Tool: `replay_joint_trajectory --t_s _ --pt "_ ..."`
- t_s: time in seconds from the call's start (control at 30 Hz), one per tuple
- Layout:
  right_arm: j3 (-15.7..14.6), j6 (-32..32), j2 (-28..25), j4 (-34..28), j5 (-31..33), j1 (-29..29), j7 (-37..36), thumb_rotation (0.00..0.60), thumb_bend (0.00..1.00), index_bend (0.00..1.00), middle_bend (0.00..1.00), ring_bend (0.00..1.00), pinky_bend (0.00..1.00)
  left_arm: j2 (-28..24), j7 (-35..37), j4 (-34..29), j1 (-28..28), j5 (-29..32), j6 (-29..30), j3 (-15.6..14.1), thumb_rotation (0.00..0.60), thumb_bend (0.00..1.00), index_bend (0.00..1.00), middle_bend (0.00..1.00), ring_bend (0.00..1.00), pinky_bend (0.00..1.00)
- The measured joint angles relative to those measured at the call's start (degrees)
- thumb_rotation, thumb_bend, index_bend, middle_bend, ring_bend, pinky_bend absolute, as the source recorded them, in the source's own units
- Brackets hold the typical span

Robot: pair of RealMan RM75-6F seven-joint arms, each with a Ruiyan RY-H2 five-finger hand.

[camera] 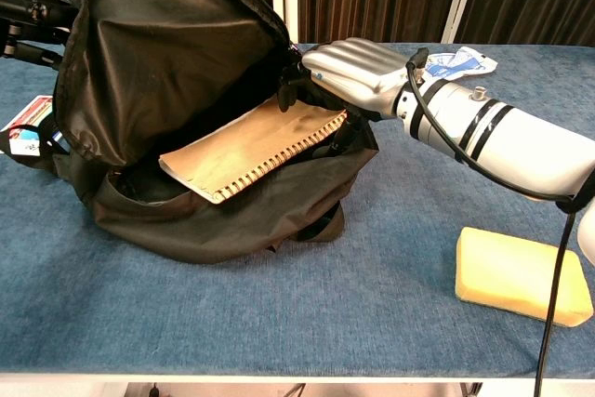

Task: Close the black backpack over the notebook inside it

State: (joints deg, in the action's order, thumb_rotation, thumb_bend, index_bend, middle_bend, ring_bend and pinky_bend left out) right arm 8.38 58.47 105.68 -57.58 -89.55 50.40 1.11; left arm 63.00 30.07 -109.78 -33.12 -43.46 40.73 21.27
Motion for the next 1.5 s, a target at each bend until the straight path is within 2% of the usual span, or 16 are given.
replay_joint_trajectory --t_s 0.3,0.6,0.8,1.0,1.23,1.5 --pt "-0.58 1.33 -1.75 -2.75 -0.16 -0.53 0.04 0.600 0.00 0.44 0.40 0.24 0.32 -0.29 0.81 -0.70 0.46 -1.18 -0.25 0.12 0.600 0.53 0.48 0.31 0.23 0.46" --pt "0.58 0.49 0.86 0.68 0.93 0.83 -0.20 0.600 0.00 0.48 0.41 0.26 0.36 -0.55 2.04 -1.68 0.71 -1.57 -0.53 0.45 0.600 0.53 0.48 0.31 0.23 0.47" --pt "1.40 -0.52 4.64 5.87 1.64 2.54 -1.60 0.600 0.00 0.53 0.44 0.29 0.41 -1.77 4.75 -2.67 1.39 -2.05 -2.45 1.35 0.600 0.53 0.48 0.31 0.23 0.47" --pt "2.22 -1.04 8.58 12.05 1.90 4.67 -3.15 0.600 0.00 0.63 0.50 0.35 0.49 -2.61 5.16 -3.30 1.53 -2.50 -2.76 1.61 0.600 0.53 0.48 0.31 0.23 0.47" --pt "4.07 -1.31 14.40 21.66 2.91 7.74 -5.55 0.600 0.00 0.70 0.53 0.37 0.51 -3.54 6.06 -4.11 1.66 -2.36 -3.20 1.89 0.600 0.53 0.48 0.31 0.23 0.47" --pt "6.39 -2.40 21.23 32.01 5.04 11.54 -7.68 0.600 0.00 0.71 0.53 0.36 0.52 -4.24 6.45 -4.32 1.63 -2.20 -3.64 1.79 0.600 0.53 0.48 0.31 0.23 0.47"
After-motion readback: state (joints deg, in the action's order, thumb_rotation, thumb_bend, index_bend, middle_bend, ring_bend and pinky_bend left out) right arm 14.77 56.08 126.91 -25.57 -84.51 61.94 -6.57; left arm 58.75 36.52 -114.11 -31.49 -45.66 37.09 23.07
